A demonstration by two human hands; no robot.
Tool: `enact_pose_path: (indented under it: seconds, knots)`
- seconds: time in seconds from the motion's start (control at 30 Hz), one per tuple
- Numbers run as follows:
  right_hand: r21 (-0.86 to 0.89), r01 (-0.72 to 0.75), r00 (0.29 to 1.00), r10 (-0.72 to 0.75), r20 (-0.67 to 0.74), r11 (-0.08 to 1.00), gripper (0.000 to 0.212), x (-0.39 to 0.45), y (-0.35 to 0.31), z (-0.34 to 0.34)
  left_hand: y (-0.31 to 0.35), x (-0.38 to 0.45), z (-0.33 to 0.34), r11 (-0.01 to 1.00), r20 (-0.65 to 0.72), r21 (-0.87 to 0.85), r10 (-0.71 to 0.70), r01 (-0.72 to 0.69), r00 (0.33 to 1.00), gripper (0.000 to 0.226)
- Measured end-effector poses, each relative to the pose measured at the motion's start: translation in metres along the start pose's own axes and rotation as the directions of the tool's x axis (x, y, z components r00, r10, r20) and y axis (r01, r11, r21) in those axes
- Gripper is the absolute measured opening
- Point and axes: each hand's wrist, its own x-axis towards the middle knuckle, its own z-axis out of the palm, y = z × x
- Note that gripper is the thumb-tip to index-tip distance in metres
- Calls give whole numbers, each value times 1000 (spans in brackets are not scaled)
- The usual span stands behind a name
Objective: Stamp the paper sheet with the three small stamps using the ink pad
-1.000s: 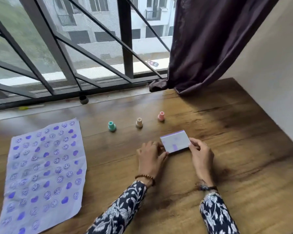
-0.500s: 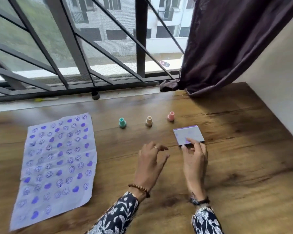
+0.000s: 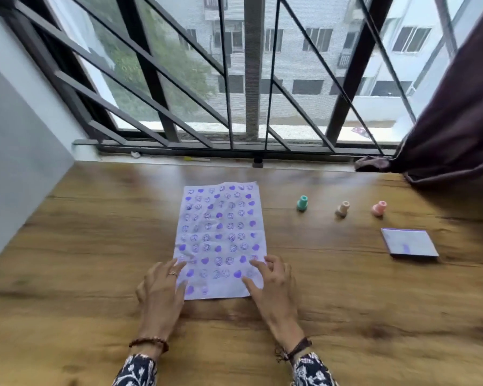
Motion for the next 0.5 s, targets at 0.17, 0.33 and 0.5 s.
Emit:
enact_pose_path:
  seconds: [0.17,0.33,0.5]
  knots:
    - [-114,-101,994,94,-64,988,42,-14,9,7,-35,5,5,998,237,8,61,-65,970,44]
    - [-139,-161,982,146,-117,977,41,-24,16,2,-25,8,13,993,266,-38,121,-115,956,44]
    - [-137,-188,979,174,-106,973,42,-30,21,-3,-18,3,17,991,284,-45,133,-126,950,44]
